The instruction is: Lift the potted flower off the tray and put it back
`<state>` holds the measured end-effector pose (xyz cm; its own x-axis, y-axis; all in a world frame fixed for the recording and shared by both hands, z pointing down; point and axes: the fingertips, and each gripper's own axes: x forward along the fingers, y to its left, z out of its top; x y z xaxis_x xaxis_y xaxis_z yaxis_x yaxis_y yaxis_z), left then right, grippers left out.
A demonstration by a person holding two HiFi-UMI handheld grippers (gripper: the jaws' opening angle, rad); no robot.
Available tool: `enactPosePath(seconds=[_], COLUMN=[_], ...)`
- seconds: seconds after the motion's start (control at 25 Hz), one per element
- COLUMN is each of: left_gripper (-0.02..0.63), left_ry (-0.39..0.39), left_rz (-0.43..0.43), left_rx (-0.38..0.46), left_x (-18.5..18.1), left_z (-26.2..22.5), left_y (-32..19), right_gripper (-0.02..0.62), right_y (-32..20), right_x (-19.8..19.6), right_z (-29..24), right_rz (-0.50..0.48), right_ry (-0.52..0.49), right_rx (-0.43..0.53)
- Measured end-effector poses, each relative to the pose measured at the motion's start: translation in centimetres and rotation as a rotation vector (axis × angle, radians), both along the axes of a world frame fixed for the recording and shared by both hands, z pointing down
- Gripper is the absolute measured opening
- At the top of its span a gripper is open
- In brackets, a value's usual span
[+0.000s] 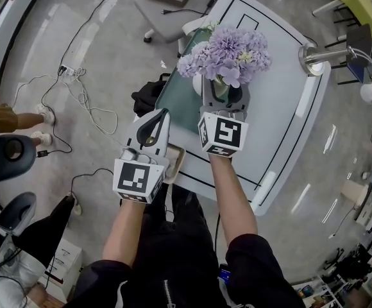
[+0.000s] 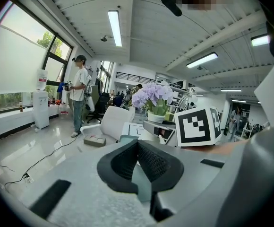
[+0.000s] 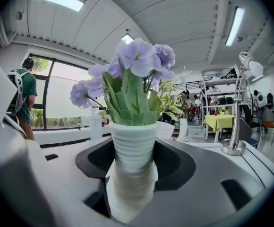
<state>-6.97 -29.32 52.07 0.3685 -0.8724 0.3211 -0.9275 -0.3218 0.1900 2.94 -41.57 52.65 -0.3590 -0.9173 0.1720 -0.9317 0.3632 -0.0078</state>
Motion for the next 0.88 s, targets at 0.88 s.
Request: enactPosePath(seconds=[0.88], left_gripper=[0.005], left_ry=[0.027], left_rz=[0.203], left_rx=[0.079], left_x=[8.7], left_z=[-5.2], left_y=[-1.1], right_gripper=[0.242], right_y=[6.8], right_x=[9.6], right_z=[-9.6], right_rz=[0.125], right_ry=[0.012], right_rx=[0.044])
